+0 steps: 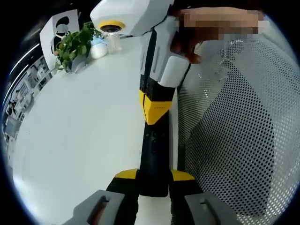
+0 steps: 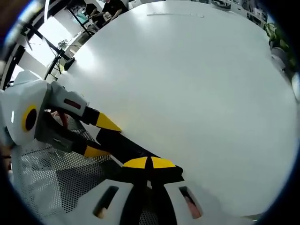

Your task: Press the specified remote control buttons in sequence, fully releasing each button before pressing the next.

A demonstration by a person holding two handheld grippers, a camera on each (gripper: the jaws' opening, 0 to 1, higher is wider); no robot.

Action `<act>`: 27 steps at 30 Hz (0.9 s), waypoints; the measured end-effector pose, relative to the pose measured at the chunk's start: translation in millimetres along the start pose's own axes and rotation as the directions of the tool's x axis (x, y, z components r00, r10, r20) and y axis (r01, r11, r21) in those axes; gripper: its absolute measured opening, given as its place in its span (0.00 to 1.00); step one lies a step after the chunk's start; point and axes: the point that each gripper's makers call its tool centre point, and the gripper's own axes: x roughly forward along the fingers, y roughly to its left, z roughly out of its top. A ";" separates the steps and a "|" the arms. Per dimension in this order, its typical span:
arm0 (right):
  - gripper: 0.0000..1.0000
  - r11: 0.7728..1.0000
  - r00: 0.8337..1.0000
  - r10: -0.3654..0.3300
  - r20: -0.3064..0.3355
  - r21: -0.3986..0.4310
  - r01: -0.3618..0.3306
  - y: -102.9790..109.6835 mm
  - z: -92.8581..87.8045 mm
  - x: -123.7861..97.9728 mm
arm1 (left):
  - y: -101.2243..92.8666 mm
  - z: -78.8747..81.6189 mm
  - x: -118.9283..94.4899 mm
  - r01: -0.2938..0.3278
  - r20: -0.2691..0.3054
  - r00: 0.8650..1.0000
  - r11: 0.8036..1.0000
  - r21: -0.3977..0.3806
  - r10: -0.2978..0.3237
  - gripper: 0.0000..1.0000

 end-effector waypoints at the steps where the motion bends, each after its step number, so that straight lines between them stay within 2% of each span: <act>1: 0.00 1.000 1.000 0.002 0.001 0.002 -0.002 0.0 -0.1 0.0 | 0.0 0.0 0.0 0.000 0.000 1.000 1.000 0.000 0.000 0.24; 6: 0.00 0.998 0.999 0.023 0.025 0.061 -0.025 -2.1 -0.5 0.5 | -0.3 -0.1 0.0 0.001 0.000 1.000 1.000 0.001 -0.001 0.24; 24: 0.00 0.997 0.999 0.030 0.042 0.067 -0.033 -1.0 0.3 1.0 | 0.0 0.3 0.3 0.003 -0.001 1.000 1.000 0.002 -0.003 0.24; 27: 0.00 0.993 0.998 0.041 0.047 0.107 -0.046 -2.1 0.3 0.7 | 0.2 0.4 0.5 0.001 0.001 1.000 1.000 -0.004 -0.001 0.24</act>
